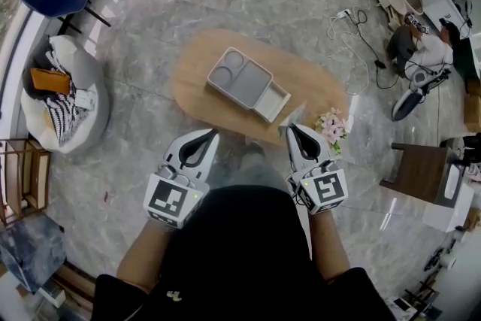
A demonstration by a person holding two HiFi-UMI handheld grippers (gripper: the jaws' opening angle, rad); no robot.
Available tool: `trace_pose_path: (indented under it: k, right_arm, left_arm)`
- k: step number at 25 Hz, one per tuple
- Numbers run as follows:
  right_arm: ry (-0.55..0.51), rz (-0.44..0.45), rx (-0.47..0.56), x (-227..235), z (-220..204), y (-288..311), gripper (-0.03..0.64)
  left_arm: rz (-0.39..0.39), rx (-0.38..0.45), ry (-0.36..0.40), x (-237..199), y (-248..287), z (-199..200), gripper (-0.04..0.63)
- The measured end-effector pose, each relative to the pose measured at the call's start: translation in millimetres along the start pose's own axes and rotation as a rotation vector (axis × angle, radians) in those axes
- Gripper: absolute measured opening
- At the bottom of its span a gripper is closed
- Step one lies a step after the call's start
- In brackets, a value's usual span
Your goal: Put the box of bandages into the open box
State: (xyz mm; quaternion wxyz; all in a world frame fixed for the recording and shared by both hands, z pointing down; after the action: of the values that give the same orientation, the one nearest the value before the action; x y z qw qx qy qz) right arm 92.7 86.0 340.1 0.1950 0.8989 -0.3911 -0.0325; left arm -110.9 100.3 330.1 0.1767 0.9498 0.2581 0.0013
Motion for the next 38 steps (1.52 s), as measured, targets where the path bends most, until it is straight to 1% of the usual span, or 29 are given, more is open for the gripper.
trace_pose_path:
  k: [3, 4, 6, 7, 17, 22, 26, 29, 38]
  right_arm:
    - [-0.009, 0.037, -0.005, 11, -8, 9, -0.003]
    - [-0.007, 0.047, -0.009, 16, -10, 13, -0.002]
    - [0.0, 0.065, -0.018, 26, -13, 20, -0.003]
    - [0.006, 0.073, -0.022, 31, -15, 23, -0.003]
    - [0.042, 0.146, -0.091, 92, -38, 49, -0.003]
    - [0.055, 0.184, -0.134, 114, -56, 66, -0.002]
    - [0.071, 0.215, -0.171, 129, -73, 76, -0.003]
    - [0.072, 0.246, -0.2, 137, -83, 86, -0.003]
    - [0.095, 0.318, -0.302, 162, -130, 114, -0.003]
  left_arm:
    - [0.031, -0.032, -0.047, 0, 8, 3, 0.012]
    - [0.039, -0.037, -0.045, 0, 12, 2, 0.012]
    - [0.049, -0.033, -0.008, -4, 20, 0, 0.012]
    - [0.057, -0.035, -0.001, -5, 24, 0, 0.012]
    - [0.144, -0.106, -0.01, 1, 70, 3, 0.012]
    - [0.186, -0.136, -0.013, 0, 86, 1, 0.012]
    - [0.239, -0.177, -0.027, 3, 96, 1, 0.012]
    - [0.264, -0.202, 0.007, 0, 103, -4, 0.012]
    - [0.333, -0.269, 0.012, 1, 113, -7, 0.012]
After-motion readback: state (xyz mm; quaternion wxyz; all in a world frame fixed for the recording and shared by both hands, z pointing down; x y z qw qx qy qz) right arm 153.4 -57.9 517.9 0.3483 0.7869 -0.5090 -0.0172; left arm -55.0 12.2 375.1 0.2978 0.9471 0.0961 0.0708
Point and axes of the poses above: the fingertips, and each gripper's own axes: y forward along the fingers, x to its right, z out of its top, the point moved 4 cm from there along -y, backward along the fingers, and after that the axes turned 14 degrees about z, right-handed, at the moved point
